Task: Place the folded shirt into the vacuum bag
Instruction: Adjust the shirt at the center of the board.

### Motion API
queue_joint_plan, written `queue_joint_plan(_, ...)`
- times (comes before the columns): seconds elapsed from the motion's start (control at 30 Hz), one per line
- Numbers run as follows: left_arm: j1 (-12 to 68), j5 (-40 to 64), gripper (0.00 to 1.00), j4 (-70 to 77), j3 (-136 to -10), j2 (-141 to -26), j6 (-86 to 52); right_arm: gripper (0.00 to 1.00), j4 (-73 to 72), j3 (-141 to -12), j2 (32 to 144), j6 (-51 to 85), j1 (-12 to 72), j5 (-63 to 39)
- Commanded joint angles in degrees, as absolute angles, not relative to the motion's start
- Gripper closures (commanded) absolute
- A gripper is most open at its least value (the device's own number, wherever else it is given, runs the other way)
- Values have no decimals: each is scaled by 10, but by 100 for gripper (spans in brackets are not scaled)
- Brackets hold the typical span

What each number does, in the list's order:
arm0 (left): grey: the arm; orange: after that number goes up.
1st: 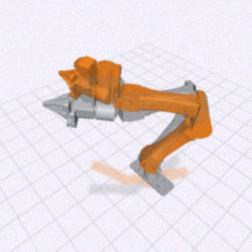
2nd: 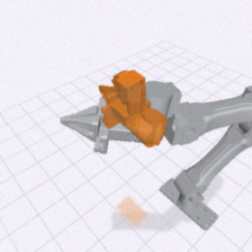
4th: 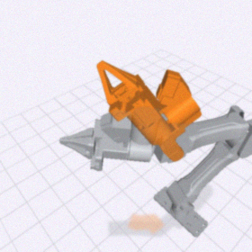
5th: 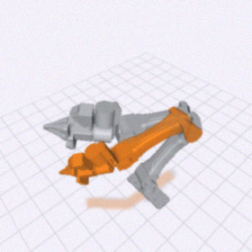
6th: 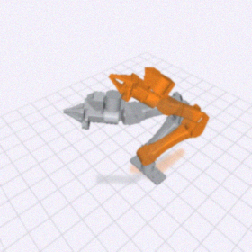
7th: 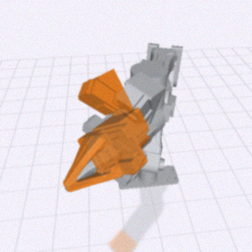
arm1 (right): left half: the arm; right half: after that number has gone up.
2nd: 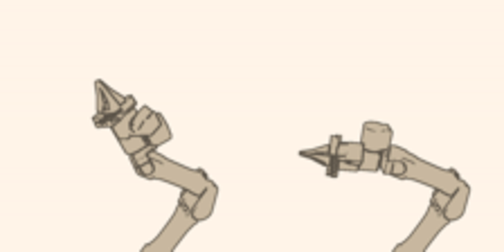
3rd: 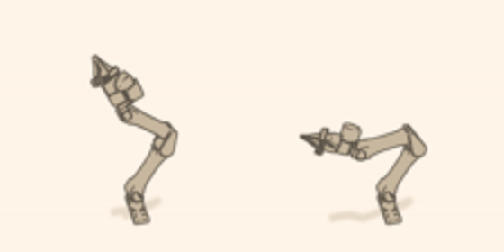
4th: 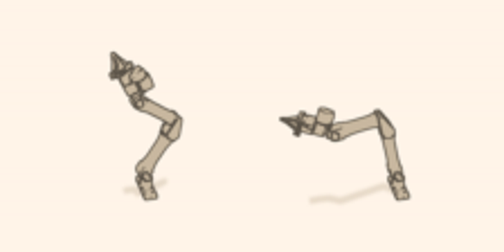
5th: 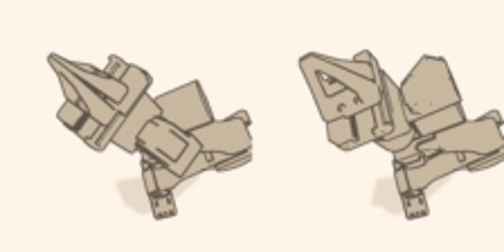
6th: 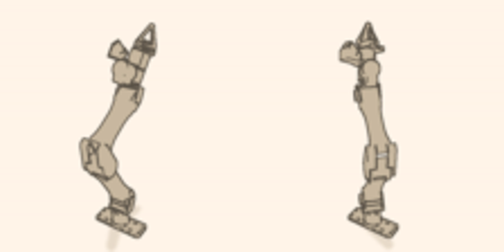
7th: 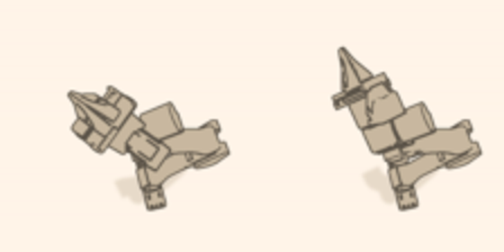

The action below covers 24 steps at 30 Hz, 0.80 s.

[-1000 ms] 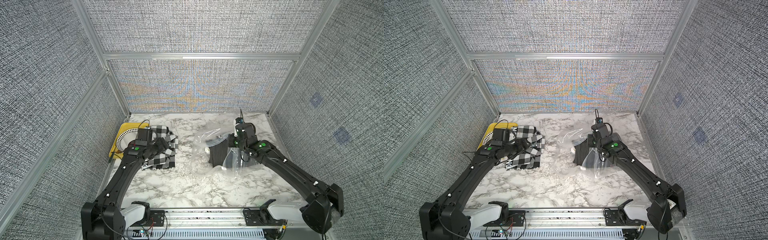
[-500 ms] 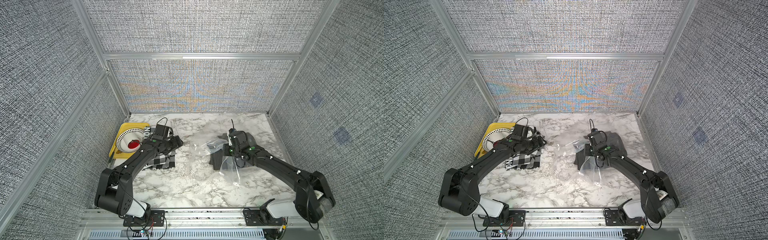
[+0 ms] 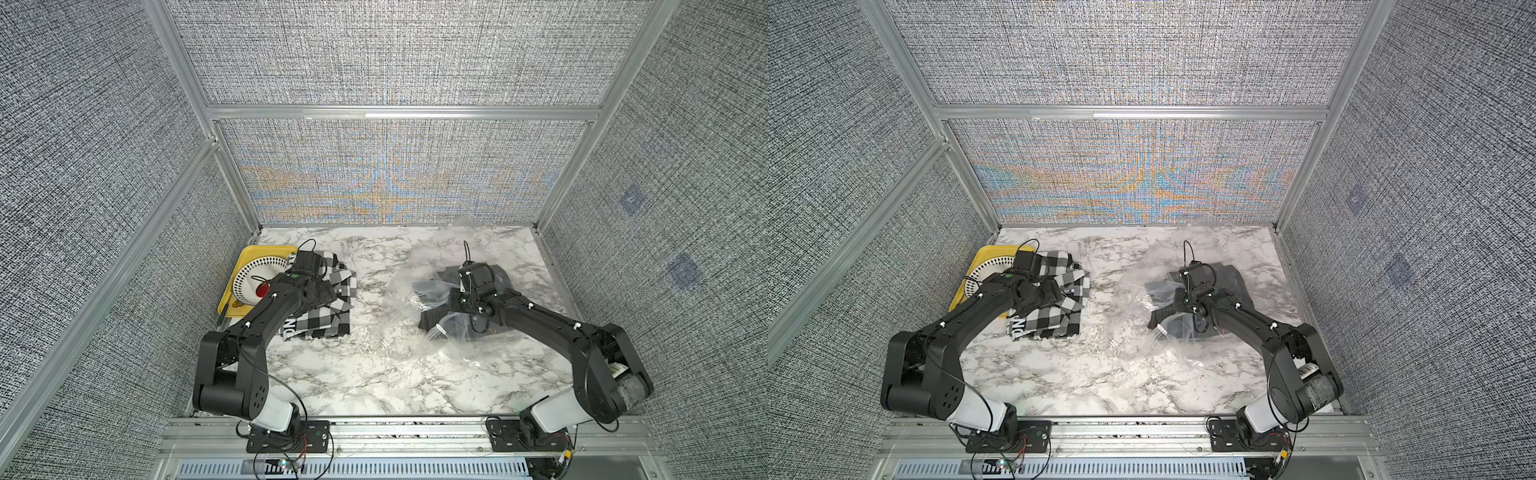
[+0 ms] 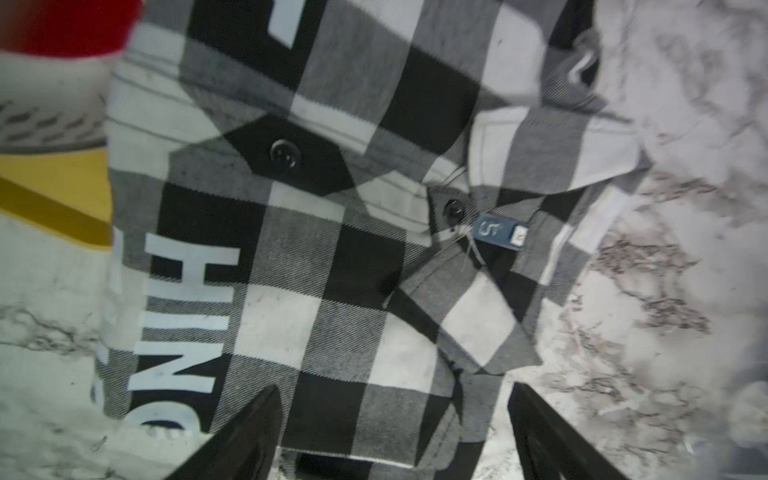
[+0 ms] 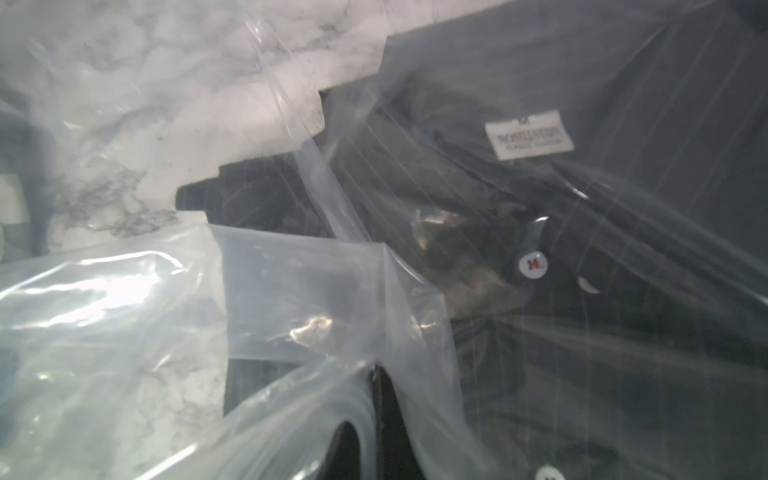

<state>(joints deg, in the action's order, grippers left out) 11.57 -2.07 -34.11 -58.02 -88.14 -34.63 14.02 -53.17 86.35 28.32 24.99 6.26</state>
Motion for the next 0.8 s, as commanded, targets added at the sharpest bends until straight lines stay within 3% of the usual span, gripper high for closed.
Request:
queue_joint_plan(0.0,116,30,12,-308,-561,-913,-333,100,152,-549,852,278,244,91)
queue_joint_plan(0.4,221,101,11,-227,-553,-1004,-387,100,171,-573,821,269,239,88)
queue_joint_plan(0.67,266,184,5,-242,-711,-1015,-382,100,180,-571,804,269,239,88)
queue_joint_plan(0.77,258,130,0,-301,-756,-988,-352,100,181,-569,798,269,239,86)
